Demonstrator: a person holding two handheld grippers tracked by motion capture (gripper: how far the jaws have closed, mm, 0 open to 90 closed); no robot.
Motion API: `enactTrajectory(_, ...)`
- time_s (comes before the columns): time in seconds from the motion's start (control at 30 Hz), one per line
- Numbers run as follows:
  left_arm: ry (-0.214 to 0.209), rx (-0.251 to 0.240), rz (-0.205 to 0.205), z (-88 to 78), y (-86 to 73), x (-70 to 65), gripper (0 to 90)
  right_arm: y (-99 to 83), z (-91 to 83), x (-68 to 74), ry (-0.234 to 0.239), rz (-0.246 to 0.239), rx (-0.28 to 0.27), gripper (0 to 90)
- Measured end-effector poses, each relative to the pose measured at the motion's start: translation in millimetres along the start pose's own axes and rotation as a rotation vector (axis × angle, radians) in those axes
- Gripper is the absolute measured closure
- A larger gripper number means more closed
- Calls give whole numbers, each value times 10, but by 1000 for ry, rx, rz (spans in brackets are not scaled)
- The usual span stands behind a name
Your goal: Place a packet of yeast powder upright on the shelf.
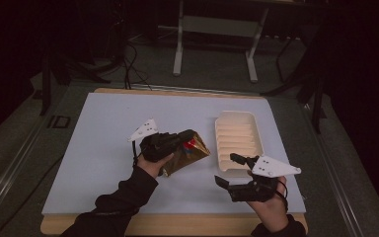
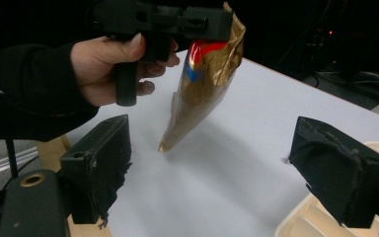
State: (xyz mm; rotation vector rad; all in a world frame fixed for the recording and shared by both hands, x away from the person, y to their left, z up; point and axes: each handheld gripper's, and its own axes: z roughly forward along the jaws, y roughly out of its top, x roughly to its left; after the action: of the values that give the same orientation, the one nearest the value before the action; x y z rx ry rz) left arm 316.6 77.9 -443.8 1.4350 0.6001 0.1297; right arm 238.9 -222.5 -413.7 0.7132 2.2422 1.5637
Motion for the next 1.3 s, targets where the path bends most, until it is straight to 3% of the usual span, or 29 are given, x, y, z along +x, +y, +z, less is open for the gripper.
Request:
enactTrajectory(0.13, -16, -50, -41, 12, -7, -76, 899, 72, 91, 34, -3, -14, 20, 241)
enactTrajectory(0.23, -14, -73, -43, 21, -15, -135, 899, 117, 167, 55, -9, -20, 32, 282)
enactTrajectory(0.5, -81, -114, -70, 70, -25, -247, 898, 181, 349, 84, -12, -14, 47, 357)
enactTrajectory(0.57, -83, -118, -62, 82, -30, -274, 897, 187, 369, 70, -8, -2, 42, 450)
enactTrajectory(0.6, -90, -118, -61, 88, -31, -282, 897, 187, 385, 66, -2, 4, 48, 460)
enactTrajectory(0.67, -93, -108, -50, 104, -33, -300, 896, 181, 397, 60, 14, 9, 53, 578)
enactTrajectory(0.7, -96, -104, -45, 110, -37, -303, 895, 181, 402, 56, 20, 13, 61, 583)
enactTrajectory(0.77, -81, -95, -12, 112, -39, -314, 893, 183, 404, 39, 33, 32, 78, 666)
enactTrajectory(0.87, -77, -80, 15, 110, -48, -314, 888, 183, 404, 2, 55, 67, 101, 718)
enactTrajectory(1.1, -90, -60, 19, 95, -5, -281, 838, 212, 388, -58, 93, 107, 128, 755)
enactTrajectory(1.17, -88, -53, 19, 92, 9, -274, 776, 225, 384, -80, 98, 110, 133, 759)
enactTrajectory(1.3, -128, -8, 19, 83, 66, -259, 608, 252, 372, -109, 109, 111, 140, 763)
